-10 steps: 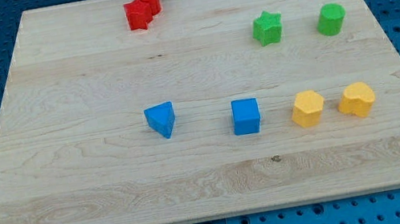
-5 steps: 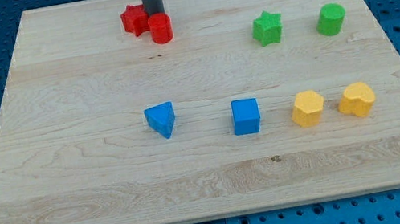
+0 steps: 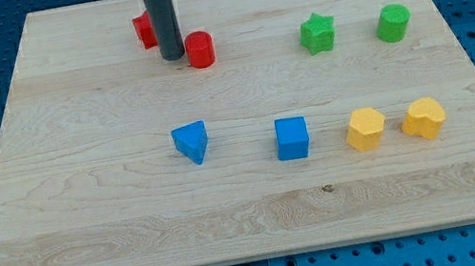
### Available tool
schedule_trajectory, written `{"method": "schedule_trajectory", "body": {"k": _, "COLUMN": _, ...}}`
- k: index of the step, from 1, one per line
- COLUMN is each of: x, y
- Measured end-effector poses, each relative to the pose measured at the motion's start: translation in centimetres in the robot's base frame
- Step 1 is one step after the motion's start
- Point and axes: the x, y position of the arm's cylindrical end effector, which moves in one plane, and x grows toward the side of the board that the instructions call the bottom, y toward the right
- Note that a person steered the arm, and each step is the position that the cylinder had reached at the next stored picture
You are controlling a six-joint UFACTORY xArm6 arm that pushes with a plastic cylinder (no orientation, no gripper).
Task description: Slide the red circle parallel to the left of the green star
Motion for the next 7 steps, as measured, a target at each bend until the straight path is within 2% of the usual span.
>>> {"method": "schedule_trajectory", "body": {"k": 4, "x": 1.2, "y": -0.9}}
{"method": "schedule_trajectory", "body": {"k": 7, "x": 1.0, "y": 2.6}}
